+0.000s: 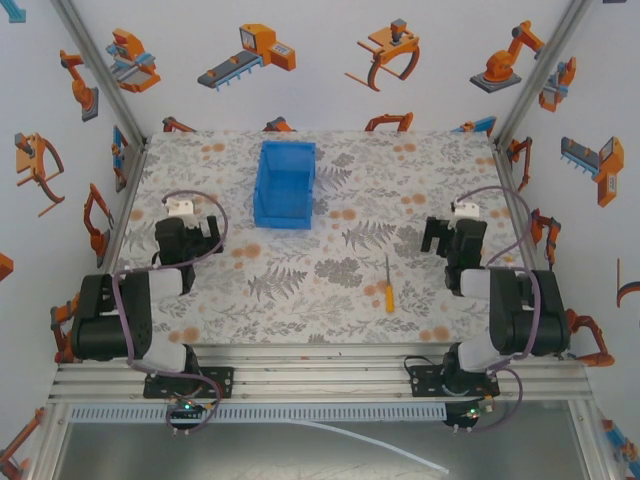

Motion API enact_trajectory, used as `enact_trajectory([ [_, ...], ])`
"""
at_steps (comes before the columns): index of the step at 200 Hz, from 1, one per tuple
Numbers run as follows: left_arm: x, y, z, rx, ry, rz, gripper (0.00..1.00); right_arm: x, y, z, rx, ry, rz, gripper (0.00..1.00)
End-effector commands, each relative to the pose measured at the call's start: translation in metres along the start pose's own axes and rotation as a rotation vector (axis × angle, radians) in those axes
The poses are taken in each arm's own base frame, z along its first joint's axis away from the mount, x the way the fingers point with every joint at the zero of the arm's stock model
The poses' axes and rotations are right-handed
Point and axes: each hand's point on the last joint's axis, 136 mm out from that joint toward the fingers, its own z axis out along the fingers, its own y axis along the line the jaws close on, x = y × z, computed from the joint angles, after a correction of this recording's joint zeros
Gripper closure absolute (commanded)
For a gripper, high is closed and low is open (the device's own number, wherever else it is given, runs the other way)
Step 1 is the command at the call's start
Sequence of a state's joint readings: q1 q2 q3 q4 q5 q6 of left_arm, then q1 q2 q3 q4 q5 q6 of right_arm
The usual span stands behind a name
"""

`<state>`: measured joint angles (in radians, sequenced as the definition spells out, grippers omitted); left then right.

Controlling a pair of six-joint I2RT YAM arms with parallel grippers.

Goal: Put the screwdriver in the bin

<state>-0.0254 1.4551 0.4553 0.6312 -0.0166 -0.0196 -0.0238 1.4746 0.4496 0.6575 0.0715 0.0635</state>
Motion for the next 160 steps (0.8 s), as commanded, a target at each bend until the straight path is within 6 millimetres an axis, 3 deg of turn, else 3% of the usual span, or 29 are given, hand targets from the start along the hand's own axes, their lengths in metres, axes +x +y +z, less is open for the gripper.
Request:
enact_trajectory([
  [1, -0.028, -0.012, -0.015, 0.047, 0.031, 0.049, 0.03, -0.05, -0.012, -0.012, 0.062, -0.012, 0.048, 0.0],
  [21, -0.045, -0.011, -0.036, 0.026, 0.064, 0.079, 0.03, -0.071, -0.01, -0.024, 0.05, 0.007, 0.128, 0.01],
  [46, -0.06, -0.01, -0.067, 0.01, 0.248, 0.111, 0.03, -0.094, 0.001, -0.05, 0.001, 0.121, 0.42, 0.01],
  [75, -0.07, -0.026, -0.111, 0.114, 0.403, 0.125, 0.03, -0.102, 0.056, -0.089, -0.328, 0.175, 0.491, 0.01],
  [92, -0.07, -0.039, -0.133, 0.192, 0.458, 0.109, 0.03, -0.078, 0.058, -0.104, -0.278, 0.246, 0.498, 0.01],
  [111, -0.07, -0.047, -0.149, 0.233, 0.505, 0.097, 0.03, -0.047, 0.065, -0.13, -0.177, 0.343, 0.347, 0.0],
  [130, -0.07, -0.051, -0.158, 0.261, 0.508, 0.109, 0.03, -0.019, 0.073, -0.148, -0.145, 0.445, 0.257, 0.01],
  [160, -0.069, -0.05, -0.163, 0.254, 0.487, 0.109, 0.03, 0.019, 0.084, -0.16, -0.088, 0.568, 0.178, 0.01],
])
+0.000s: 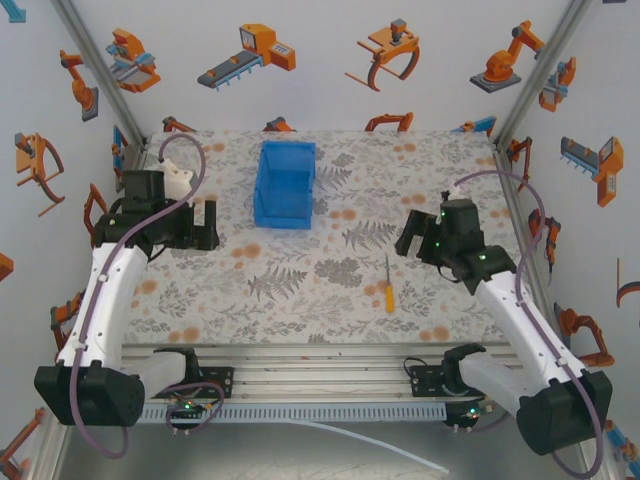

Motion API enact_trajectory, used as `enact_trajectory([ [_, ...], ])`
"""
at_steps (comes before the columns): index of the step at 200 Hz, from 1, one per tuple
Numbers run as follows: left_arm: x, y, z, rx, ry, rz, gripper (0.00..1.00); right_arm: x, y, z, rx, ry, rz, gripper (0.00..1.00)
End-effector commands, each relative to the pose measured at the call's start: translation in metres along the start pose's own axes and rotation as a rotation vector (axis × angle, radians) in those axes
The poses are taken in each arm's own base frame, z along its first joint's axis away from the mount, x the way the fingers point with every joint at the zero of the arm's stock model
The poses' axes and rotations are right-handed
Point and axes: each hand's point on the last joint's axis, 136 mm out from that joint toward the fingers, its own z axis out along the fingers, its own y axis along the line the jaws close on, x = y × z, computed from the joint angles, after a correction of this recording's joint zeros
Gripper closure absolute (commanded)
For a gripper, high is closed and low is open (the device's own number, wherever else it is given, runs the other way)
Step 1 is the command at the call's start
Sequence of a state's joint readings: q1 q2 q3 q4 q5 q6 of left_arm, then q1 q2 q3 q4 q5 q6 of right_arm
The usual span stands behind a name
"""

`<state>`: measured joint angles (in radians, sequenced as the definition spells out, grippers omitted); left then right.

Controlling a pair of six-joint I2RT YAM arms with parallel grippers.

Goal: Put the screwdriver in the bin

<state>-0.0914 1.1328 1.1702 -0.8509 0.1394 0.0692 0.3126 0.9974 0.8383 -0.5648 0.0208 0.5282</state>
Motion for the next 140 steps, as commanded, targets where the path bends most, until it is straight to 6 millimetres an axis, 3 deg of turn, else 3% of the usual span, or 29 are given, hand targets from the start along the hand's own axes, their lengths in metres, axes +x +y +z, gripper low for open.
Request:
enact_trajectory([
  [1, 0.018, -0.01, -0.01, 0.038, 0.043, 0.011, 0.03, 0.047, -0.024, 0.001, 0.163, 0.144, -0.014, 0.01],
  [20, 0.024, -0.014, -0.014, 0.058, 0.043, 0.008, 0.03, 0.065, -0.015, 0.011, 0.147, 0.193, -0.015, 0.01],
  [63, 0.031, -0.027, -0.025, 0.117, 0.016, 0.066, 0.03, 0.094, -0.001, 0.04, 0.129, 0.271, -0.072, 0.15],
  [108, 0.034, -0.024, -0.022, 0.105, 0.035, 0.065, 0.03, 0.108, 0.006, 0.059, 0.154, 0.316, -0.105, 0.32],
  [140, 0.038, -0.022, -0.02, 0.094, 0.045, 0.063, 0.03, 0.12, 0.003, 0.068, 0.198, 0.351, -0.142, 0.34],
])
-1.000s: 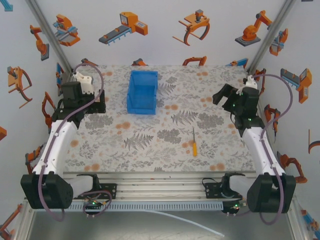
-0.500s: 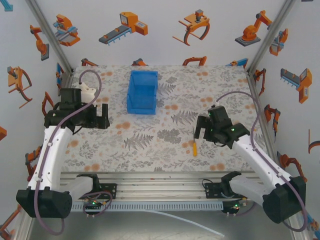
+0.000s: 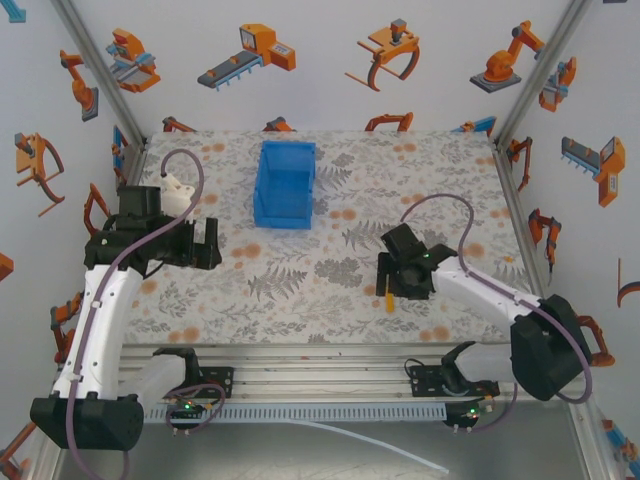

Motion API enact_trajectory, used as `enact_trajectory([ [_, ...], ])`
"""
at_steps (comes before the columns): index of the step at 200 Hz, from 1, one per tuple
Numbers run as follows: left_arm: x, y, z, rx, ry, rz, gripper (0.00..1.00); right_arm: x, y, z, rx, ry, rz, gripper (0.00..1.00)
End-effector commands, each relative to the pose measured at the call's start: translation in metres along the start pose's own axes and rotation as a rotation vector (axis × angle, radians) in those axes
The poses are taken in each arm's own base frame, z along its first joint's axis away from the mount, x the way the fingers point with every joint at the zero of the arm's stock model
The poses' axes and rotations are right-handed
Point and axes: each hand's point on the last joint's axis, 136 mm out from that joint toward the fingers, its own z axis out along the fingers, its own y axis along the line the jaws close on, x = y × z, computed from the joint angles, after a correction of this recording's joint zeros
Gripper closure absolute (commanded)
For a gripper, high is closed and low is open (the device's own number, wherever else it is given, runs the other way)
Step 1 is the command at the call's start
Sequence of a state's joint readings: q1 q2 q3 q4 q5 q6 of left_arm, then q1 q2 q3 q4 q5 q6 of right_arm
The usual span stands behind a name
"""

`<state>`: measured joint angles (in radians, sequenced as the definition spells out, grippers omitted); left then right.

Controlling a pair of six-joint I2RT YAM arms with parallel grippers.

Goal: Put the screwdriver in the bin

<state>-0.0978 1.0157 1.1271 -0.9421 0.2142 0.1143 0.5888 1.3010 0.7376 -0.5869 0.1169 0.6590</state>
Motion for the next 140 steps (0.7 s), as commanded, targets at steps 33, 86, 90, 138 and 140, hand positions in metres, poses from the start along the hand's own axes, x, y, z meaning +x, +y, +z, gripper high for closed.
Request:
enact_trajectory([
  [33, 0.019, 0.0, 0.009, 0.005, 0.055, 0.016, 0.03, 0.0, 0.004, 0.009, 0.049, -0.004, -0.023, 0.51],
  [86, 0.018, 0.002, 0.008, -0.011, 0.051, 0.025, 0.03, 0.005, 0.004, 0.017, 0.052, 0.012, -0.022, 0.52],
  [90, 0.018, 0.002, 0.008, -0.011, 0.05, 0.026, 0.03, 0.005, 0.004, 0.018, 0.05, 0.013, -0.022, 0.52],
  [138, 0.014, 0.0, 0.006, 0.0, 0.045, 0.024, 0.03, 0.006, -0.001, 0.024, 0.092, 0.023, -0.03, 0.57],
  [140, 0.014, 0.0, 0.006, 0.0, 0.045, 0.023, 0.03, 0.006, -0.001, 0.025, 0.091, 0.022, -0.029, 0.57],
])
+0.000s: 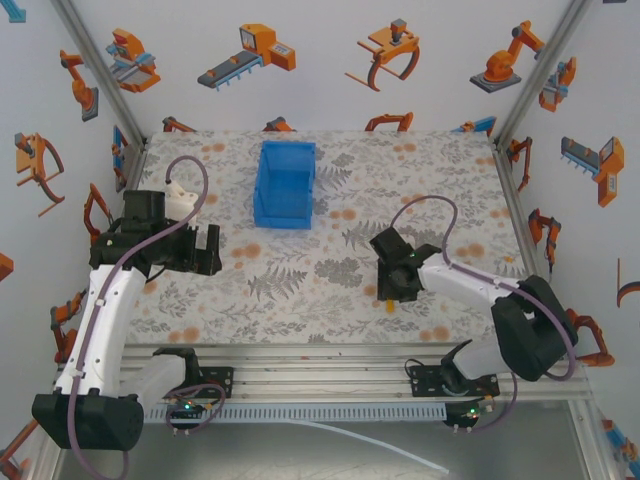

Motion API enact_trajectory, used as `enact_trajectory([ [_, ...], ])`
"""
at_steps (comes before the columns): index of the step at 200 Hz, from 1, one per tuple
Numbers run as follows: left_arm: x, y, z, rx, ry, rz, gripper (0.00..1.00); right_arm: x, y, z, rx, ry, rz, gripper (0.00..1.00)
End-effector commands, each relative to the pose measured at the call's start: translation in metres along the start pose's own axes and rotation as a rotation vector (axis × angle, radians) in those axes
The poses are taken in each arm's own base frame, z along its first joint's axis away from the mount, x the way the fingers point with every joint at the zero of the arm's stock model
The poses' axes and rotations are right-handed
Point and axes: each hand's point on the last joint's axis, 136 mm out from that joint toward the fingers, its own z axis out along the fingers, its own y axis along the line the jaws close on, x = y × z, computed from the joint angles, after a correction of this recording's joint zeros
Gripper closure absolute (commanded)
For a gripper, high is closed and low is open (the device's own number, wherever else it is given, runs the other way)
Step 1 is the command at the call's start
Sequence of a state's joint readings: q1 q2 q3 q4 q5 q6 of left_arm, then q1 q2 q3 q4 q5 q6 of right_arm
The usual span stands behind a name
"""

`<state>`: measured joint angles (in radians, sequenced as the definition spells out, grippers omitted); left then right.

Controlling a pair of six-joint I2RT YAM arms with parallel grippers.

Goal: Put the screwdriver in the bin

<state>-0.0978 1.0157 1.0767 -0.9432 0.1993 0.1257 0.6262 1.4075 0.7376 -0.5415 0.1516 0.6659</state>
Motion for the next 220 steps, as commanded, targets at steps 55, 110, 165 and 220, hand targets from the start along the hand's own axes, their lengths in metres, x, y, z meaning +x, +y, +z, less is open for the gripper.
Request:
enact_trajectory([
  [55, -0.006, -0.005, -0.007, 0.022, -0.015, 0.012, 0.03, 0.003, -0.002, 0.009, 0.026, -0.001, 0.019, 0.61],
  [110, -0.007, -0.007, -0.009, 0.03, -0.014, 0.018, 0.03, 0.006, -0.004, 0.015, 0.033, 0.003, 0.019, 0.64],
  [165, -0.009, -0.007, -0.01, 0.027, -0.017, 0.028, 0.03, 0.011, -0.005, 0.018, 0.032, 0.009, 0.018, 0.77],
  [220, -0.005, -0.008, -0.013, 0.026, -0.017, 0.053, 0.03, 0.001, -0.006, 0.001, 0.032, -0.026, -0.008, 0.8],
])
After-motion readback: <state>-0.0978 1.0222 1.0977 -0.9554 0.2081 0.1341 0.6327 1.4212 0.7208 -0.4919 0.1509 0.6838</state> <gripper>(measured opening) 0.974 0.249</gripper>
